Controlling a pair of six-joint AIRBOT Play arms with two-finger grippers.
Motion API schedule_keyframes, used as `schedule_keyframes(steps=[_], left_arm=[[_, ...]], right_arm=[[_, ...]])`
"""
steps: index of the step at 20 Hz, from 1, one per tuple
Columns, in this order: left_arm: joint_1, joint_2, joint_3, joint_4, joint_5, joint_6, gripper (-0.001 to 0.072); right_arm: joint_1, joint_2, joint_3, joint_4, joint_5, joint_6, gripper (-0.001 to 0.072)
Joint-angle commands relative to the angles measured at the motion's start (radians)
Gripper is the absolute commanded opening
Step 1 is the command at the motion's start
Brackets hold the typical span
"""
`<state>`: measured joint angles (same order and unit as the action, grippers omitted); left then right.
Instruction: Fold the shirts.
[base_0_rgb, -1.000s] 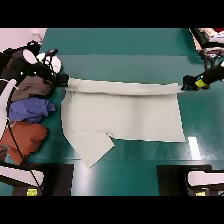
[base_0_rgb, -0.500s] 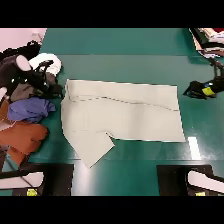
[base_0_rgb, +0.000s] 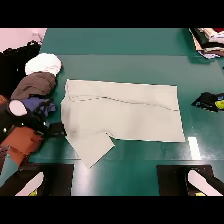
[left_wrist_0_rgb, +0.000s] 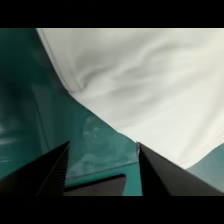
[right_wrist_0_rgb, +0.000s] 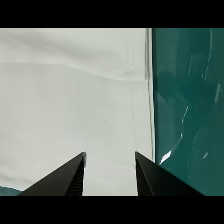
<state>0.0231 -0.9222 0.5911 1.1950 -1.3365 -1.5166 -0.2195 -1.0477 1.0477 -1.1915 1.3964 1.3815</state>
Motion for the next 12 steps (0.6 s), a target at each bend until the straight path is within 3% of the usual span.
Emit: schedule_keyframes(steps=[1, 7, 11, 12], left_arm=[[-0.003, 0.04, -0.129, -0.064, 0.05, -0.004, 0.0488], [-0.003, 0.039, -0.213, -0.206, 0.214, 0.006, 0.0487], [-0.003, 0.039, -0.22, -0.236, 0.24, 0.005, 0.0485], [-0.003, 0.039, -0.22, -0.243, 0.238, 0.006, 0.0383]], right_arm=[[-0.004, 0.026, -0.02, 0.023, 0.003, -0.003, 0.0369], [0.044, 0.026, -0.02, 0.022, 0.0, -0.003, 0.0369], [0.064, 0.026, -0.02, 0.023, -0.001, -0.003, 0.0369], [0.064, 0.026, -0.02, 0.023, 0.003, -0.003, 0.0369]])
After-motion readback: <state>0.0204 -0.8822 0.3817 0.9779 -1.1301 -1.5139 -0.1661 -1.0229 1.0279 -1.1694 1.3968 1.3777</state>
